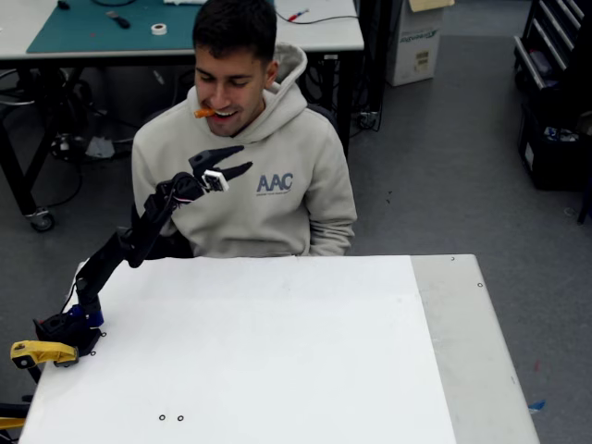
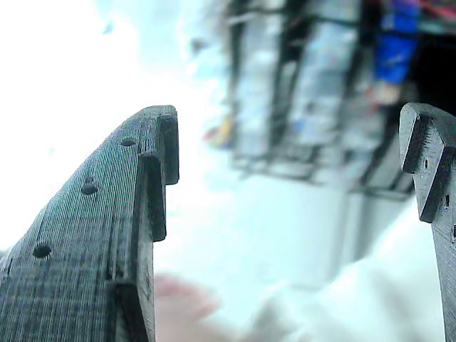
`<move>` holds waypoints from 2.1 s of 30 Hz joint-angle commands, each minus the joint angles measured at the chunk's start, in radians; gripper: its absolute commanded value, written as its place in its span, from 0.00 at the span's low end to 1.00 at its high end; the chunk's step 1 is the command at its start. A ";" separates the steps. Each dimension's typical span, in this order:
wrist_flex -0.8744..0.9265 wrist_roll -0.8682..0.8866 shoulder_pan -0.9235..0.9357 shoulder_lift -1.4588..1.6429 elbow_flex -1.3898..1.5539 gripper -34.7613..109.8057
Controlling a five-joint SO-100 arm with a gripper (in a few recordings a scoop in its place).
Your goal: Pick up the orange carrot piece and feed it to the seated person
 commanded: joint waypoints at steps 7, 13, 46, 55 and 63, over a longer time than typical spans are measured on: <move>-0.015 0.015 0.084 0.149 0.311 0.41; -0.015 0.014 0.106 0.276 0.565 0.34; -0.026 -0.765 -0.023 1.198 1.724 0.23; -0.028 -1.172 -0.021 1.468 2.100 0.23; -0.025 -1.374 -0.028 1.761 2.462 0.23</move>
